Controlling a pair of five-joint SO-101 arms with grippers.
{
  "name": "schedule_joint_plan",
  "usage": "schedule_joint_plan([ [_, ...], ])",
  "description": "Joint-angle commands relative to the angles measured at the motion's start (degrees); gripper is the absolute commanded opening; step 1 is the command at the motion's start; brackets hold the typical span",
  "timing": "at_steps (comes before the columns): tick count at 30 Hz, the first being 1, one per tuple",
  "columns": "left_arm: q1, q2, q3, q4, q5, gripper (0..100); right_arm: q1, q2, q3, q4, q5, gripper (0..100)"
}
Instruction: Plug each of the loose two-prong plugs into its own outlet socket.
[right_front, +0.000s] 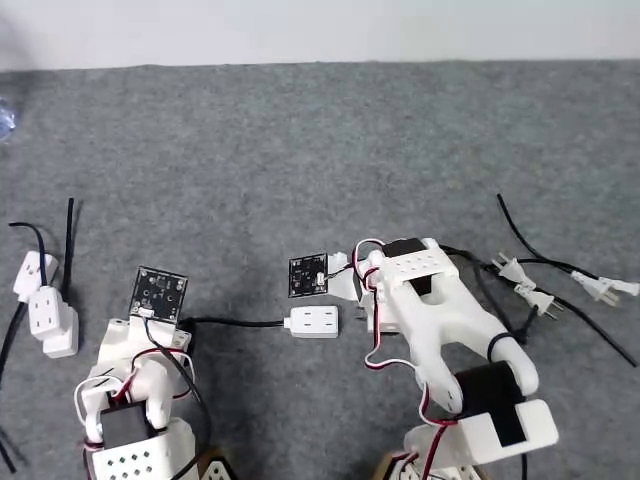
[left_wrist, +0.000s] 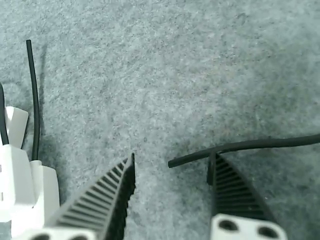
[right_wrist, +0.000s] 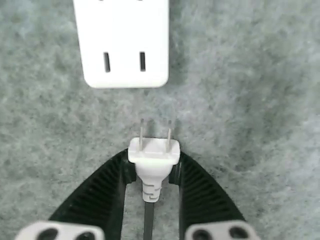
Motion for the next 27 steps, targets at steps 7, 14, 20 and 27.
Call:
schedule_joint_plan([
  [7, 27.08, -0.88, -5.49, -13.10, 15.74, 23, -2.86, -12.70, -6.95, 9.36, -13.27, 0.8],
  [14, 38.24, -0.88, -3.30, -30.07, 32.26, 22, -8.13, -30.02, -6.77, 14.99, -26.02, 0.8],
  [20, 37.98, -0.88, -2.86, -30.51, 40.97, 23, -11.65, -35.65, -6.86, 15.78, -32.00, 0.8],
  [27, 37.89, -0.88, 0.04, -30.59, 40.97, 23, -16.75, -35.91, -9.05, 15.87, -34.81, 0.8],
])
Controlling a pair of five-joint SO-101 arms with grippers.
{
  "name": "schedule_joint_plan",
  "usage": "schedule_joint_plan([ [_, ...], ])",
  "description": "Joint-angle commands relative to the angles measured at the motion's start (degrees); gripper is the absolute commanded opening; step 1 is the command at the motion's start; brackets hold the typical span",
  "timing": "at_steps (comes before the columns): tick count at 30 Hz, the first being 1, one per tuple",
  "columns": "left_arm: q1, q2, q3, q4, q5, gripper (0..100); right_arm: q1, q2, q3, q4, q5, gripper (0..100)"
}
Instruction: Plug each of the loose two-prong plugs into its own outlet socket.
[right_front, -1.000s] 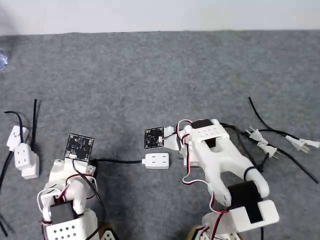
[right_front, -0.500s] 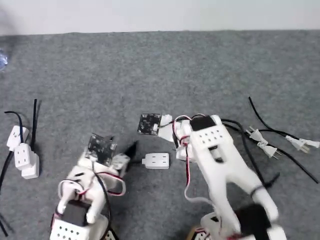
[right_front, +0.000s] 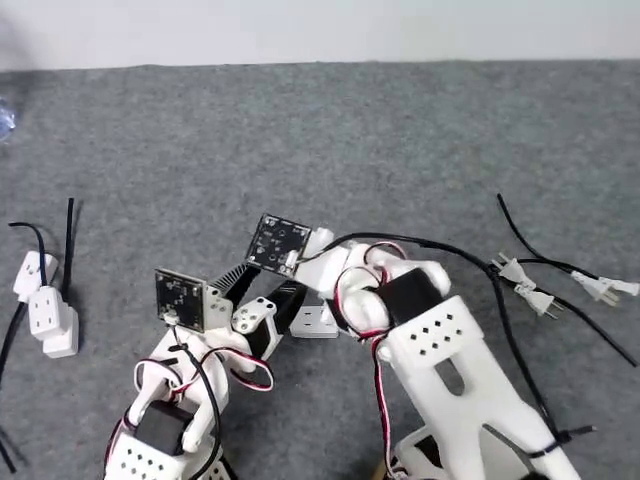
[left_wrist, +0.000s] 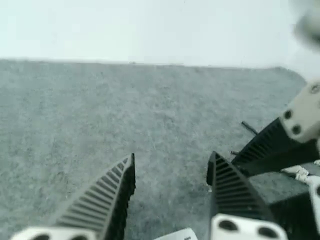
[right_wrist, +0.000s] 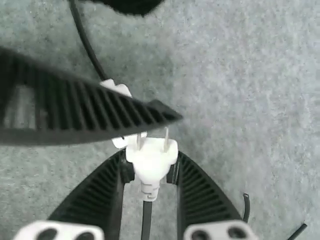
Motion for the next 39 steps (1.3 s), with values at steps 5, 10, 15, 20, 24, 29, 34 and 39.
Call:
schedule_joint_plan([
  [5, -0.09, -0.53, -0.13, -1.67, 0.70, 23, -2.68, -1.27, -8.79, 3.56, -1.05, 0.8],
  [10, -0.09, -0.53, -0.13, -1.67, 0.62, 23, -4.53, -1.80, -11.08, 4.97, -1.14, 0.8],
  [15, -0.09, -0.53, -0.04, -1.58, 0.62, 23, -4.70, -1.89, -14.59, 8.22, -1.23, 0.8],
  [20, -0.09, -0.53, -0.04, -1.58, 0.62, 23, -4.53, -1.89, -17.58, 10.77, -1.23, 0.8],
  [24, -0.09, -0.53, -0.04, -1.58, 0.62, 23, -4.62, -1.89, -19.60, 12.00, -1.23, 0.8],
  [29, -0.09, -0.53, -0.04, -1.58, 0.62, 23, -4.79, -1.89, -21.27, 11.91, -3.16, 0.8],
  [34, -0.09, -0.53, -0.04, -1.58, 0.62, 23, -4.79, -1.89, -21.45, 11.38, -3.60, 0.8],
  [39, -0.09, -0.53, -0.04, -1.58, 0.62, 23, -4.88, -1.89, -23.65, 11.56, -3.69, 0.8],
])
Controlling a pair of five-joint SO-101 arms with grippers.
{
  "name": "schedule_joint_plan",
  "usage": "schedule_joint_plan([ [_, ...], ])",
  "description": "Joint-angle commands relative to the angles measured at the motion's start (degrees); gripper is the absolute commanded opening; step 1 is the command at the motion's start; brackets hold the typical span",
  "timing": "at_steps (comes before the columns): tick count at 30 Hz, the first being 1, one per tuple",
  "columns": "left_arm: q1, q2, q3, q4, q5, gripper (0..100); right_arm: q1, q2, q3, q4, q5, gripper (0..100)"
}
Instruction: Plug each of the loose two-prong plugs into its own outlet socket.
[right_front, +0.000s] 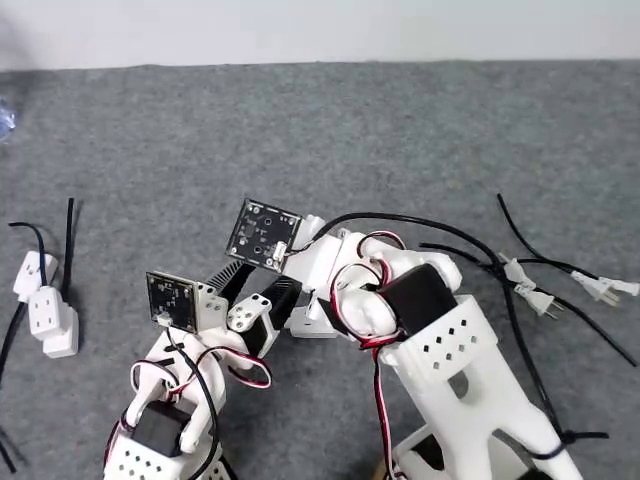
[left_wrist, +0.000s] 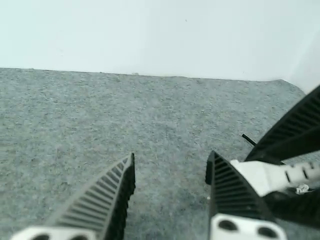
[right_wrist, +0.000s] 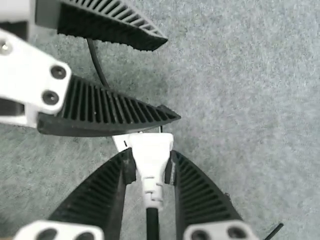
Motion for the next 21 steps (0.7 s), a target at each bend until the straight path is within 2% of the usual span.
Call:
schedule_joint_plan([
  [1, 0.18, 0.53, -0.13, -0.62, 0.00, 23, -0.84, -1.98, -6.95, -0.13, -0.70, 0.8],
  [8, 0.18, 0.53, -0.13, -0.62, 0.00, 23, -3.82, -1.89, -8.18, -0.04, -2.20, 0.8],
  [17, 0.18, 0.53, -0.13, -0.62, 0.00, 23, -3.65, -1.80, -4.92, -1.89, -1.67, 0.8],
  [21, -1.23, 0.53, -0.13, -0.62, 0.00, 23, -1.10, -1.80, -1.41, -4.70, -1.41, 0.8],
])
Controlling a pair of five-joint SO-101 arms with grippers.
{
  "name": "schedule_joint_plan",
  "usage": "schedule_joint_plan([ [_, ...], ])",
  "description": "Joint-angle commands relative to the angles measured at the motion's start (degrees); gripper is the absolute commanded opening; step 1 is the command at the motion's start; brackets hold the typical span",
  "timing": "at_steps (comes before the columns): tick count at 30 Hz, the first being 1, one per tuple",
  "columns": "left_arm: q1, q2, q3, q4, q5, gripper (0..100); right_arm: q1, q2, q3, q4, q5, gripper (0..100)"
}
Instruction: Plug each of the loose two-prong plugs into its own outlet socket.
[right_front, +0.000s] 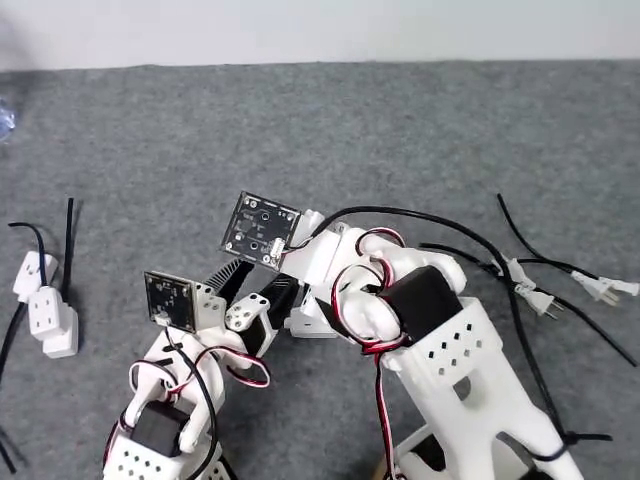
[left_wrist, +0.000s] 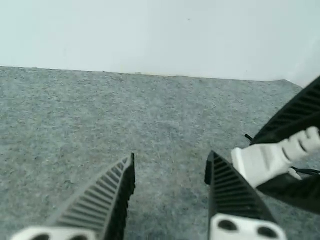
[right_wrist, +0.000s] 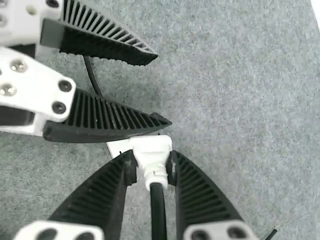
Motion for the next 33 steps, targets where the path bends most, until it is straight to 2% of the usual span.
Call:
schedule_joint_plan([
  [1, -1.93, 0.62, -0.13, -0.88, 0.00, 23, 1.01, -1.63, 0.09, -3.65, 0.88, 0.8],
  [5, -4.48, 0.62, -0.40, -0.97, 0.00, 23, 1.54, -1.63, 0.35, -3.38, 2.81, 0.8],
  [13, -5.36, 0.62, -0.13, -0.88, 0.00, 23, 2.07, -1.10, 0.35, -3.30, 2.81, 0.8],
  [19, -15.91, 0.62, -0.22, 5.10, 0.00, 23, 4.70, -0.75, 0.35, -2.59, 5.80, 0.8],
  [24, -23.03, 0.62, -0.13, 14.68, -0.26, 23, 4.88, 5.76, 0.00, -2.51, 7.38, 0.8],
  [29, -30.68, 0.62, 0.66, 22.86, -8.26, 23, 4.88, 16.66, 0.09, -2.07, 13.19, 0.8],
  [33, -33.14, 0.62, 2.68, 23.12, -12.66, 23, 4.88, 22.64, -0.09, -1.71, 18.20, 0.8],
])
